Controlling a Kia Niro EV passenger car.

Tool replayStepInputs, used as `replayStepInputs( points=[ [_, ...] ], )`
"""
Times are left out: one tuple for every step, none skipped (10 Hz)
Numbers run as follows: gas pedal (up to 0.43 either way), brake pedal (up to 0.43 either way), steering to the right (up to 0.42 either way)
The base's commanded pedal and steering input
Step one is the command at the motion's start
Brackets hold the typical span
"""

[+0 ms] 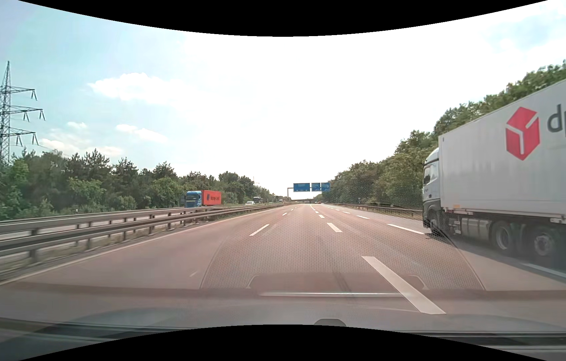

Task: Follow the waypoints while adhering to traffic rules and regulations

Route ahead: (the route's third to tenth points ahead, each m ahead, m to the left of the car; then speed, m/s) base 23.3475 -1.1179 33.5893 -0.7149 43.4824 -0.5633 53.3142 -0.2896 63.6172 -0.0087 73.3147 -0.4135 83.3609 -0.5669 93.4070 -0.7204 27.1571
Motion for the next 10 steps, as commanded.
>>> replayStepInputs(
  points=[
    [0.228, 0.000, -0.003],
    [0.228, 0.000, -0.003],
    [0.228, 0.000, -0.003],
    [0.228, 0.000, -0.003],
    [0.228, 0.000, -0.003],
    [0.228, 0.000, -0.003],
    [0.228, 0.000, -0.003],
    [0.228, 0.000, -0.003],
    [0.228, 0.000, -0.003],
    [0.228, 0.000, -0.003]
  ],
)
